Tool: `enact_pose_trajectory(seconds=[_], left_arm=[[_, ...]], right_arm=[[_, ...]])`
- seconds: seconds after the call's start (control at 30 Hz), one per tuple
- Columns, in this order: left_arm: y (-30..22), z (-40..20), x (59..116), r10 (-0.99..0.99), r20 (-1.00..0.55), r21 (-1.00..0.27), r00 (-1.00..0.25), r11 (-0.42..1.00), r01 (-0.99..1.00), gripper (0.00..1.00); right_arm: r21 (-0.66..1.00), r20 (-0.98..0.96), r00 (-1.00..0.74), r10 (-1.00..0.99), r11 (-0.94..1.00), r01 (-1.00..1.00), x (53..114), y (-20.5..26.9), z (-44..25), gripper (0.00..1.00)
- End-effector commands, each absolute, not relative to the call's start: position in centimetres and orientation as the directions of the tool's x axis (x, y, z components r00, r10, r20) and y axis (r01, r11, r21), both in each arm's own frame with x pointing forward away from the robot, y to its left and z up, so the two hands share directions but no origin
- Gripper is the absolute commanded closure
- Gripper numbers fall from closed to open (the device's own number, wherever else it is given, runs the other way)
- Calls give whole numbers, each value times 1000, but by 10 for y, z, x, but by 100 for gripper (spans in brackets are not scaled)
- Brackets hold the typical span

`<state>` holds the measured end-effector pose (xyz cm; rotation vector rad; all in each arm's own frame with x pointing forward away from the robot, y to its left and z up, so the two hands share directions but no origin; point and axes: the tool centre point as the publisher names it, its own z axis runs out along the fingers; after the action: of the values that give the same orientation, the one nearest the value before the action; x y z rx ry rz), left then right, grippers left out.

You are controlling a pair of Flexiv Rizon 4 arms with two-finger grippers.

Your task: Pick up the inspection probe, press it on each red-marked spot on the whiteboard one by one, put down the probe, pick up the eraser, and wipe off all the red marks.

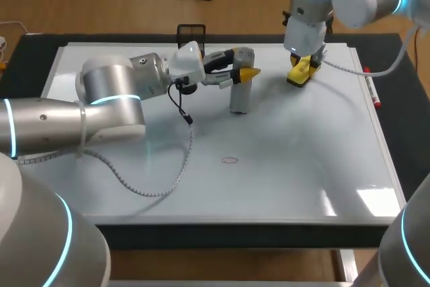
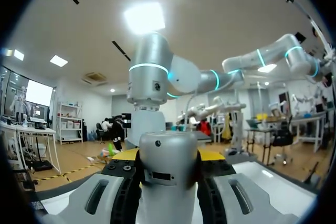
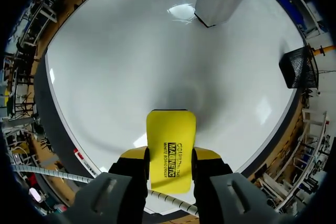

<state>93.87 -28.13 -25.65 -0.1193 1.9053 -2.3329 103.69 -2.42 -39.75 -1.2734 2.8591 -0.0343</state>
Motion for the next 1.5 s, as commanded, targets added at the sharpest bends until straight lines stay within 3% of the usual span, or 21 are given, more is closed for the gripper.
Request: enact_pose_trajectory(seconds=[0.03,0.47,1.5], left_arm=[[-282,-259,940,-143,-23,-980,-989,-192,51,100],[-277,-266,936,-126,-46,-991,-991,-119,61,100],[-276,-263,931,-109,-39,-995,-993,-91,49,100]], right_arm=[[-26,2,-668,-744,668,-744,1038,-25,-397,100],[-26,2,-668,-744,668,-744,1038,-25,-397,100],[-26,2,-668,-744,668,-744,1038,-25,-397,100]])
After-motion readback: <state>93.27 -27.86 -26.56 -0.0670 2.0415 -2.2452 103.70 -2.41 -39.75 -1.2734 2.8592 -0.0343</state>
